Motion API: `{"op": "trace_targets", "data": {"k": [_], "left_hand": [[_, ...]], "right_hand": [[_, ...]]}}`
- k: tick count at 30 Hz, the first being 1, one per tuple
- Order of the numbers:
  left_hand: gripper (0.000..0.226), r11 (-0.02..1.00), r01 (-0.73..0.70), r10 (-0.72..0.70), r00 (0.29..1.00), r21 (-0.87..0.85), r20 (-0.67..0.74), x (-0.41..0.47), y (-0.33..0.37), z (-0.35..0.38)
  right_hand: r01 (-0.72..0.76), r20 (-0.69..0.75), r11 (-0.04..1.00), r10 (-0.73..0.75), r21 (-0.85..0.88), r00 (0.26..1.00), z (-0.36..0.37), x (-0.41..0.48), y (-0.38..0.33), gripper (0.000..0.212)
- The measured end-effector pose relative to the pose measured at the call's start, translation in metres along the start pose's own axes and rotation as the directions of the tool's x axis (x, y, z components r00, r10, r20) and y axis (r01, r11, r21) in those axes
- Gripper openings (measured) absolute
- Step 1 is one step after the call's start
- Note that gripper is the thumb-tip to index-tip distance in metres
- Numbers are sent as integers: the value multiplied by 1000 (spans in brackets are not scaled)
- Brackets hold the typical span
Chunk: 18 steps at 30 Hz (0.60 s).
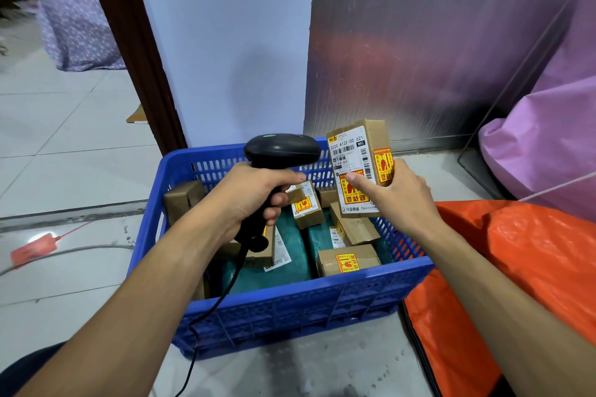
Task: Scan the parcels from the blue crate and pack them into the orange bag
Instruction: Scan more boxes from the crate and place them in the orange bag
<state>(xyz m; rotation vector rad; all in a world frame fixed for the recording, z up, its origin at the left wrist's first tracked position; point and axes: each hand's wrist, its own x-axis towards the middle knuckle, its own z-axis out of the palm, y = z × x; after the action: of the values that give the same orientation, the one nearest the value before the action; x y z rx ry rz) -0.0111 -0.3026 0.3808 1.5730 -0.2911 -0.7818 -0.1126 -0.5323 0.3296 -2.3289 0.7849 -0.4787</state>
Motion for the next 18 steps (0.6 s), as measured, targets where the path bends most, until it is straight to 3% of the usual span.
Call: {"op": "trace_targets", "data": {"k": [5, 7, 9, 13, 18], "left_hand": [[17, 999, -50, 51, 996, 12, -70, 1, -3, 2], [4, 997, -48, 44, 998, -63, -53, 4, -5, 8], [12, 985, -14, 6, 999, -170, -50, 6, -9, 14], [21, 974, -31, 11, 996, -223, -90, -2, -12, 55], [36, 944, -109, 113, 994, -312, -4, -14, -6, 122]], "right_hand": [[12, 7, 1000, -13, 24, 1000, -9, -3, -5, 59], [16, 41, 997, -19, 70, 999, -17, -8, -7, 57], [32, 93, 992, -43, 119, 995, -24, -15, -12, 57], [39, 120, 981, -63, 191, 991, -51, -45, -22, 53], [0, -30, 924, 12, 382, 999, -89, -73, -9, 62]]}}
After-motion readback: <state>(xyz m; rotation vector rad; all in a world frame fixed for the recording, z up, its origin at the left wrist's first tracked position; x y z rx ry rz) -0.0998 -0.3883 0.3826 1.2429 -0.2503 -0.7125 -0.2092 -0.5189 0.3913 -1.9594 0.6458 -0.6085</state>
